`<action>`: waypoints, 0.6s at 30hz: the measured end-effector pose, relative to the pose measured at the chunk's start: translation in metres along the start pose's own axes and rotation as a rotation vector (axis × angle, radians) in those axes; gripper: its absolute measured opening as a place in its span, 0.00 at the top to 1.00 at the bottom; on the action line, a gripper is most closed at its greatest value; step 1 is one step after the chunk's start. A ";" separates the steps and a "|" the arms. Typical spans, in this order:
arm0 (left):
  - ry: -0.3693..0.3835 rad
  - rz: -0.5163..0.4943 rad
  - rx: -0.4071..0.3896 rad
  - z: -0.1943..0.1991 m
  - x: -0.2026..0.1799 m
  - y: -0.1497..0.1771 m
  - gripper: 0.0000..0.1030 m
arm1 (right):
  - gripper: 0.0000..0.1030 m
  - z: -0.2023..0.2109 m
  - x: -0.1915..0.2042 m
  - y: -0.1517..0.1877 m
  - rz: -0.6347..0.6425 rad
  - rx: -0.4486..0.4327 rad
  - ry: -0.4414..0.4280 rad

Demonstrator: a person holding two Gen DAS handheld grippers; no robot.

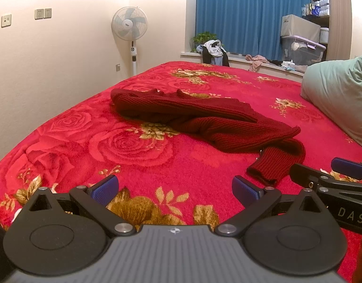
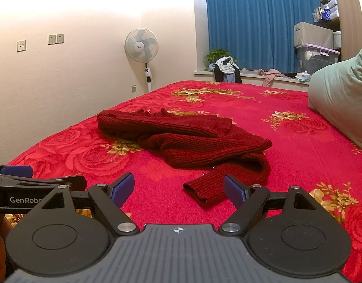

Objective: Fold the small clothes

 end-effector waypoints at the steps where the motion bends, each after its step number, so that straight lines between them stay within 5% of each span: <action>1: 0.000 0.000 0.000 0.000 0.000 0.000 0.01 | 0.19 0.000 0.000 0.000 0.000 0.000 0.000; 18: -0.009 -0.026 -0.023 -0.001 -0.004 0.003 0.01 | 0.19 -0.001 -0.007 -0.003 -0.021 -0.019 0.044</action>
Point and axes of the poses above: each gripper's, at about its wrist camera, not at the fingertips, and z roughly against the way its jaws point, x to its left, y to its underside, the point moved 4 cm from there along -z, roughly the way its jaws point, and after that the axes turned 15 degrees about x, right-handed, at the moved point
